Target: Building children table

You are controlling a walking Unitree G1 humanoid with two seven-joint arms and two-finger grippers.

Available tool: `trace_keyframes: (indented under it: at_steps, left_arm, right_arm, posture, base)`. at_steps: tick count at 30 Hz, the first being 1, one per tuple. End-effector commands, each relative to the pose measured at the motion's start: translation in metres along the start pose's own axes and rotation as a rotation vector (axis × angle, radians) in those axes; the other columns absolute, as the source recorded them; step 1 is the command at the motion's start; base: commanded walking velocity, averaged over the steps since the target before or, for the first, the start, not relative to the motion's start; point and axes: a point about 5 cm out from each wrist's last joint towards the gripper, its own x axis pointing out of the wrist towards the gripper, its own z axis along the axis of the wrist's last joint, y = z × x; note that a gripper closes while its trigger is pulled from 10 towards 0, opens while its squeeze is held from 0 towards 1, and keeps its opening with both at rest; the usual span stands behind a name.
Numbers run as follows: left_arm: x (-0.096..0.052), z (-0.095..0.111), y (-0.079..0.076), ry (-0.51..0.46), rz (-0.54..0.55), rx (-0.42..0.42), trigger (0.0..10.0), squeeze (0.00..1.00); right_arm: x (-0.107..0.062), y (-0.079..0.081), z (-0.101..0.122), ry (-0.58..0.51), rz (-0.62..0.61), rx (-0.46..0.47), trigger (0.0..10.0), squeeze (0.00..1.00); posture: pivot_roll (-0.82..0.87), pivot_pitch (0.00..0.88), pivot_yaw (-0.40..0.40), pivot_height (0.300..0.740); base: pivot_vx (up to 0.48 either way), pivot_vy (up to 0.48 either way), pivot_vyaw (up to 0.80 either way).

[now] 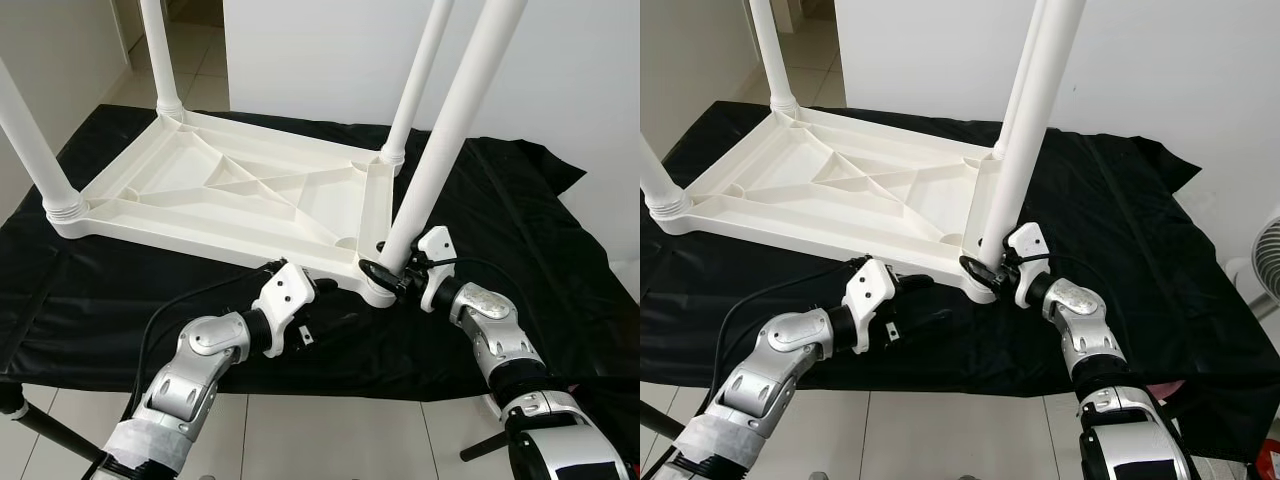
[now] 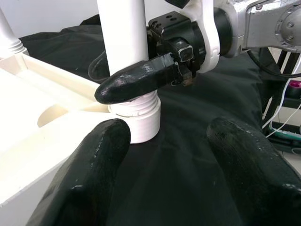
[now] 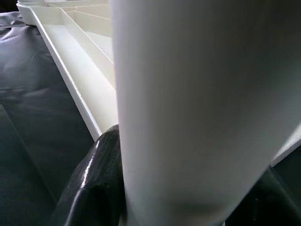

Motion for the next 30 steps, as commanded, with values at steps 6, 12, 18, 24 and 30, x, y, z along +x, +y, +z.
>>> trace_keyframes:
  at_steps: [6,12,18,24,30]
  left_arm:
    - [0.004,-0.002,-0.003,0.011,0.007,-0.013,10.0,0.0]
    - [0.005,-0.001,-0.002,0.009,0.007,-0.01,10.0,0.0]
    - [0.005,-0.001,0.0,0.008,0.015,-0.011,10.0,0.0]
    - [0.004,-0.002,0.002,0.01,0.017,-0.013,10.0,0.0]
    - [0.005,-0.003,0.002,0.013,0.01,-0.011,10.0,0.0]
  right_arm:
    - [-0.005,0.005,-0.008,0.012,-0.009,-0.008,10.0,0.0]
    - [-0.002,0.009,-0.005,-0.02,-0.098,-0.012,10.0,0.0]
    - [0.0,0.016,-0.005,-0.057,-0.264,0.017,10.0,0.0]
    - [0.002,0.029,-0.001,-0.131,-0.42,0.075,10.0,0.0]
    - [0.006,0.042,0.003,-0.166,-0.572,0.124,10.0,0.0]
  posture:
    - [0.01,0.0,-0.08,0.74]
    - [0.01,0.0,-0.082,0.74]
    - [0.01,0.0,-0.08,0.74]
    - [0.0,0.0,-0.075,0.74]
    - [-0.01,0.0,-0.076,0.74]
  base:
    - [0.0,0.0,0.0]
    - [0.0,0.0,0.0]
    - [0.0,0.0,0.0]
    - [0.0,0.0,0.0]
    - [0.0,0.0,0.0]
